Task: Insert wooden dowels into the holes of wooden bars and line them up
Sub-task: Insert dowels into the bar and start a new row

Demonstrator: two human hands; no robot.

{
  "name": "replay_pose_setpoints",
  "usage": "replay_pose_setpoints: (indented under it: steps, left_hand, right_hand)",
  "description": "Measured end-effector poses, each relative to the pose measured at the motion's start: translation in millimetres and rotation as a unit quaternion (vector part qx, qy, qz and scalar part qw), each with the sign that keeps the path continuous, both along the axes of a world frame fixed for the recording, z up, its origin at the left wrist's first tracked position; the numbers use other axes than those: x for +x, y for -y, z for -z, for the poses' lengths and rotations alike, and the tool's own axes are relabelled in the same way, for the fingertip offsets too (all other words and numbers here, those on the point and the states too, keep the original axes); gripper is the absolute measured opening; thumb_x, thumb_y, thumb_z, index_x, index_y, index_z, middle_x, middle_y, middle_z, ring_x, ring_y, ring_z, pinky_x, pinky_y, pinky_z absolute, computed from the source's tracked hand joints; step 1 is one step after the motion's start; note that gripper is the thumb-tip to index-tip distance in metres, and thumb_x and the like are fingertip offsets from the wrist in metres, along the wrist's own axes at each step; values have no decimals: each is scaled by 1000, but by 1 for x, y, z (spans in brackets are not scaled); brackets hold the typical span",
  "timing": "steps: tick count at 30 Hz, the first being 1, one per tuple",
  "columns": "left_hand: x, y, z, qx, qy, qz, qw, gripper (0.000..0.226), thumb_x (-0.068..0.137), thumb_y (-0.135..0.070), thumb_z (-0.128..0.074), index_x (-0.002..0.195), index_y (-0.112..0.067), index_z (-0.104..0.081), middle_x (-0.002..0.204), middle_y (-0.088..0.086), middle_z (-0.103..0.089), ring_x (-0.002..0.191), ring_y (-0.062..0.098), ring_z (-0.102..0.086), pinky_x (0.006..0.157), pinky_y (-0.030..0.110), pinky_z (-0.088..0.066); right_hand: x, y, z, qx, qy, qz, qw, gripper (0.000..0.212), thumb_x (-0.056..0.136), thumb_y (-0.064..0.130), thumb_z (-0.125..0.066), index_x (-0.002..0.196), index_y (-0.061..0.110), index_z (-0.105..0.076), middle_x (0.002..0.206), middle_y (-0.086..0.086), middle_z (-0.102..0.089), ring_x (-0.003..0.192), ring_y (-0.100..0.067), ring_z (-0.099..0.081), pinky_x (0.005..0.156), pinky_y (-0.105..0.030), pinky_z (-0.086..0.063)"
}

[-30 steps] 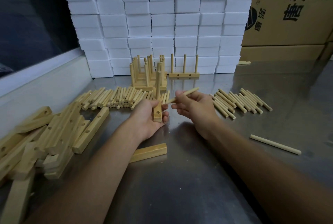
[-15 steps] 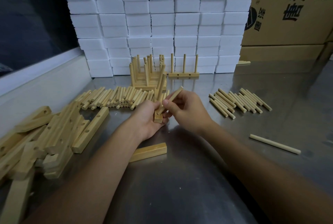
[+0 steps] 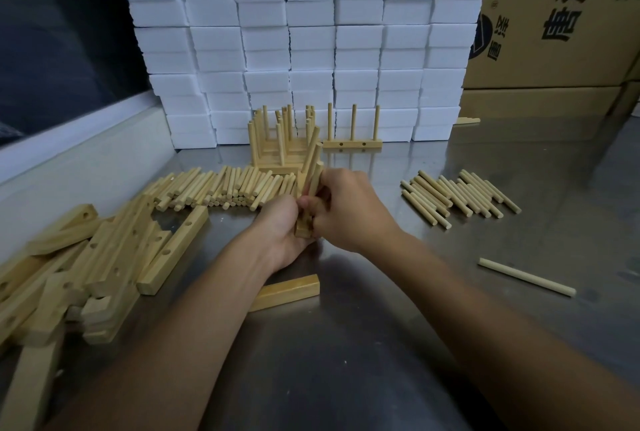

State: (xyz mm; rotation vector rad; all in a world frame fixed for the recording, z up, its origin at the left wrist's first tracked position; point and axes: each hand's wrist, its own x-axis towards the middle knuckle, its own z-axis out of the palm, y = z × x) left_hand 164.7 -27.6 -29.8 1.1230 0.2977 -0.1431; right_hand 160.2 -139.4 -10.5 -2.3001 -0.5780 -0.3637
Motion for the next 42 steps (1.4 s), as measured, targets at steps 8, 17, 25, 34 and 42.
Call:
replay_pose_setpoints:
  steps: [8,17,25,34,42]
  left_hand:
    - [-2,-1,-1,12,-11,1,1000,37,94,2,-30,95,-7,-67,70,9,-62,66,20,-56,57,29,-47]
    - [-6,2,-4,17,-4,20,1000,45,92,5,-33,60,-8,-62,50,5,-55,43,14,-52,50,26,-43]
    - [-12,1,-7,11,-3,17,1000,34,97,-1,-36,79,-8,-63,57,6,-66,48,13,-65,43,22,-50]
    - [-7,1,-6,-33,12,17,999,24,101,-15,-46,108,-4,-66,77,5,-69,69,14,-68,60,28,-58]
    - [-7,2,-7,-11,21,15,1000,28,101,-4,-45,127,4,-53,110,23,-68,93,30,-70,69,35,-59]
  right_hand:
    - [-3,-6,5,36,-5,61,997,19,84,26,-72,83,8,-66,79,-7,-67,74,-23,-64,67,-42,-58]
    - [-7,-10,9,51,-4,119,992,30,81,27,-72,65,17,-48,69,-7,-60,67,-24,-60,52,-28,-40]
    - [-16,-13,19,34,21,101,994,23,97,32,-55,88,11,-56,84,-6,-62,79,-27,-61,69,-41,-51]
    - [-12,-1,27,8,28,70,997,33,106,39,-27,86,20,-46,82,3,-50,77,-21,-52,69,-37,-41]
    - [7,23,28,53,1,76,996,33,106,40,-36,96,14,-53,83,0,-62,76,-20,-61,71,-41,-51]
